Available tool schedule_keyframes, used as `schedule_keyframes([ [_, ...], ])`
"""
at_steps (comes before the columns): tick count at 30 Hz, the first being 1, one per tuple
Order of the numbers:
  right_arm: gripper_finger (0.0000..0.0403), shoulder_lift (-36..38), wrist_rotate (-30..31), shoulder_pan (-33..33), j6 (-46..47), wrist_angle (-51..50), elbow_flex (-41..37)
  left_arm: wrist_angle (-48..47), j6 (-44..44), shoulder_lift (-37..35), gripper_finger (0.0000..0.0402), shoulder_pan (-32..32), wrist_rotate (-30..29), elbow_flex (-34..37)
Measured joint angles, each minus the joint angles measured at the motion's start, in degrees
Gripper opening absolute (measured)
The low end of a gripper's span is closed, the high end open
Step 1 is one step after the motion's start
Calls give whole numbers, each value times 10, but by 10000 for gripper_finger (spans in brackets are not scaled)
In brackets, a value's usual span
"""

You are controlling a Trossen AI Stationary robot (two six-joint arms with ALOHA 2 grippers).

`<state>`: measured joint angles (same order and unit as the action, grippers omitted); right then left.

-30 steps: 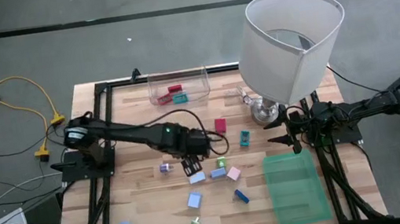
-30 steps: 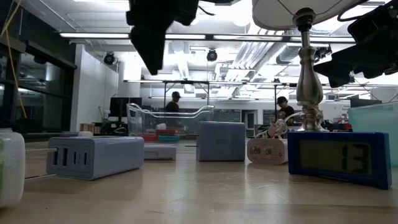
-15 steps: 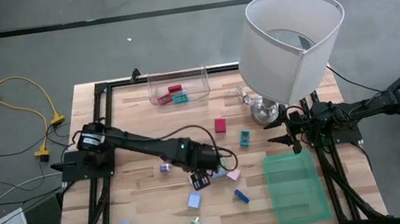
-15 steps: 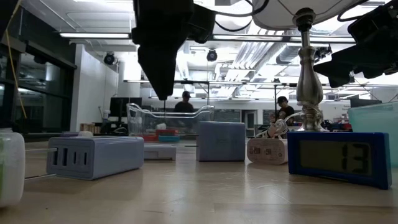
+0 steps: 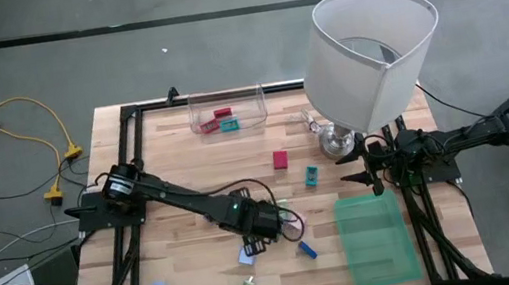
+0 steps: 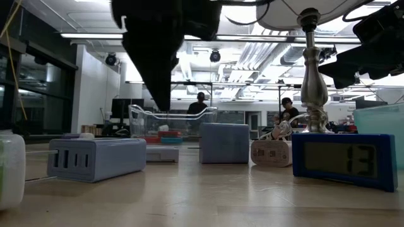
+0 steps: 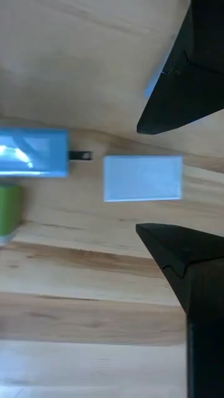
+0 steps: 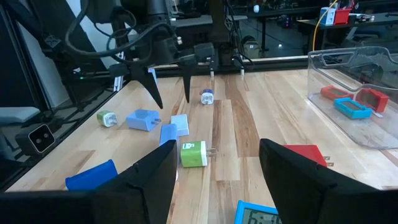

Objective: Pick & Place Office items
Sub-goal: Put the white digital clock into the transparent bin

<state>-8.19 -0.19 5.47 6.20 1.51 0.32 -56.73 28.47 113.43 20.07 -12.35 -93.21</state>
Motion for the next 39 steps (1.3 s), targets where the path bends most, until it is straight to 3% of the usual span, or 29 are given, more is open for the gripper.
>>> schedule_keyframes([
  [39,215,0,0,0,0,0,0,36,59,45,238,-11,5,18],
])
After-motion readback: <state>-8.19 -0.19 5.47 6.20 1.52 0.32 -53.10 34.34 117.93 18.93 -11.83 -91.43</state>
